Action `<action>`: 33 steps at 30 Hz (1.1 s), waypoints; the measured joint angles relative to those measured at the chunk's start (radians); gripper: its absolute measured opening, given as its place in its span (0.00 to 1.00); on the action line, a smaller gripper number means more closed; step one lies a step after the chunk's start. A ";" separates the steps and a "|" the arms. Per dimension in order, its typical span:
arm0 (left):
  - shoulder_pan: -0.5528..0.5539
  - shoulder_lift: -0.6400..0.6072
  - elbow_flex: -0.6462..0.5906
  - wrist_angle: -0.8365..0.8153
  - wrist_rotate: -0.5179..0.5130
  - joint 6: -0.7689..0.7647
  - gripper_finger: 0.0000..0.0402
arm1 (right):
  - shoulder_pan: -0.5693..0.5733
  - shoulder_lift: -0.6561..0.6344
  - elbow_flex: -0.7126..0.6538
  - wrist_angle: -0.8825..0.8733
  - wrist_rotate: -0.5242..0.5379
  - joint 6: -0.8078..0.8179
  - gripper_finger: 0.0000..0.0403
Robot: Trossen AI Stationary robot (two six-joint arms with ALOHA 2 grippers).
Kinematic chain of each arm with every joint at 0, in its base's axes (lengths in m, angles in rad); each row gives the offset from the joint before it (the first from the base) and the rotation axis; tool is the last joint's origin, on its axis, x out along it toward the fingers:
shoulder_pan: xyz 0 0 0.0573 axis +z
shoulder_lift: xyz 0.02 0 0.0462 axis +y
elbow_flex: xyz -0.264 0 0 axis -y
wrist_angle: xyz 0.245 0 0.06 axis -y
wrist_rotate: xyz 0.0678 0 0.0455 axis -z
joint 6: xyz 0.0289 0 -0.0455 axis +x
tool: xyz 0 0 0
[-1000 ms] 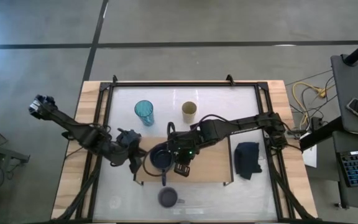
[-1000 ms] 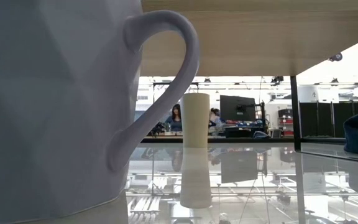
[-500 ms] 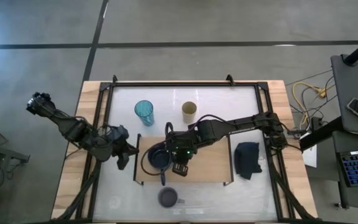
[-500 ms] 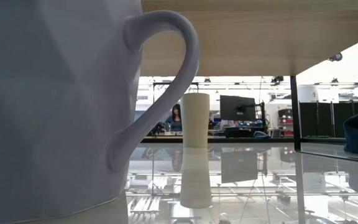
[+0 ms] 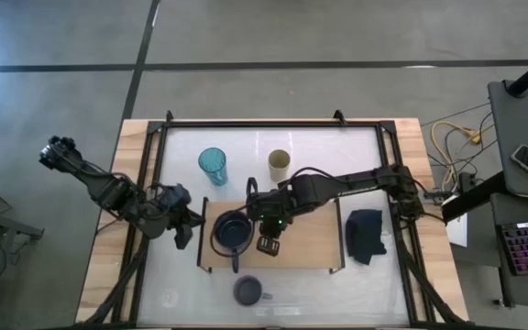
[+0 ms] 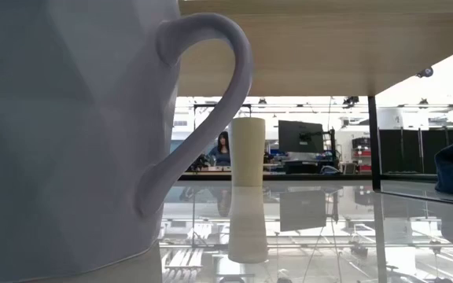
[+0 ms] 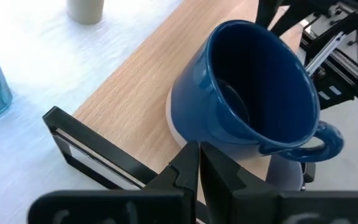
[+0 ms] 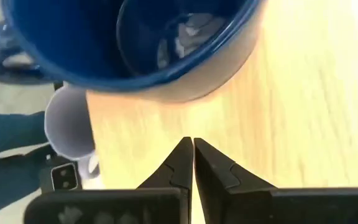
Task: Stack small to large cups/mugs on shelf
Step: Put the blue mug on the shelf
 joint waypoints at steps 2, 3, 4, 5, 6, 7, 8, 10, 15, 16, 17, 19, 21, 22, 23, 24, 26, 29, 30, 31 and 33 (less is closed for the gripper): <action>0.000 0.012 0.000 0.000 0.000 0.000 0.00 | -0.005 0.002 0.000 0.036 -0.003 0.005 0.02; 0.000 0.017 0.000 -0.001 0.000 0.000 0.00 | -0.006 0.002 0.000 0.055 -0.007 0.011 0.02; 0.000 0.022 0.000 -0.001 0.000 0.000 0.00 | -0.006 0.002 0.000 0.072 -0.009 0.013 0.02; 0.000 0.026 0.000 0.000 0.001 0.000 0.00 | -0.005 0.003 0.000 0.086 -0.011 0.014 0.02; 0.000 0.029 0.000 -0.001 0.002 0.000 0.00 | -0.005 0.004 0.000 0.099 -0.013 0.015 0.02; 0.000 0.031 0.000 -0.001 0.006 -0.001 0.00 | -0.004 0.004 0.000 0.111 -0.021 0.017 0.02; 0.000 0.032 0.000 0.000 0.009 -0.001 0.00 | -0.004 0.005 0.000 0.114 -0.031 0.018 0.02; 0.000 0.028 0.000 -0.001 0.011 -0.001 0.00 | -0.003 0.005 0.000 0.115 -0.039 0.023 0.02; 0.000 0.001 0.000 -0.001 0.012 -0.001 0.00 | -0.004 0.006 -0.001 0.134 -0.034 0.026 0.02; 0.000 -0.004 0.000 -0.001 0.012 0.000 0.00 | -0.004 0.006 -0.002 0.147 -0.034 0.026 0.02; 0.000 -0.009 0.000 -0.001 0.012 0.000 0.00 | -0.004 0.006 -0.002 0.162 -0.034 0.026 0.02; 0.000 -0.018 0.000 -0.003 0.012 0.000 0.00 | -0.004 0.006 -0.002 0.189 -0.034 0.026 0.02; 0.000 -0.026 0.000 -0.004 0.013 0.000 0.00 | -0.004 0.006 -0.002 0.202 -0.034 0.026 0.02; -0.001 -0.031 0.000 -0.006 0.012 0.000 0.00 | -0.004 0.006 -0.002 0.207 -0.034 0.026 0.02; -0.001 -0.033 0.000 -0.010 0.013 0.000 0.00 | -0.004 0.006 -0.002 0.208 -0.034 0.026 0.02; -0.002 -0.037 0.000 -0.012 0.013 -0.001 0.00 | -0.004 0.006 -0.002 0.207 -0.035 0.026 0.02; -0.003 -0.043 0.000 -0.020 0.013 -0.001 0.00 | -0.004 0.006 -0.002 0.206 -0.039 0.026 0.02; -0.003 -0.050 0.000 -0.023 0.013 -0.001 0.00 | -0.004 0.006 -0.002 0.207 -0.061 0.027 0.02; -0.003 -0.051 0.000 -0.028 0.013 -0.001 0.00 | -0.004 0.006 -0.003 0.206 -0.064 0.027 0.02; -0.003 -0.052 0.000 -0.030 0.013 -0.001 0.00 | -0.004 0.008 -0.003 0.207 -0.065 0.027 0.02; -0.003 -0.054 0.001 -0.033 0.013 -0.001 0.00 | -0.003 0.013 -0.003 0.207 -0.066 0.027 0.02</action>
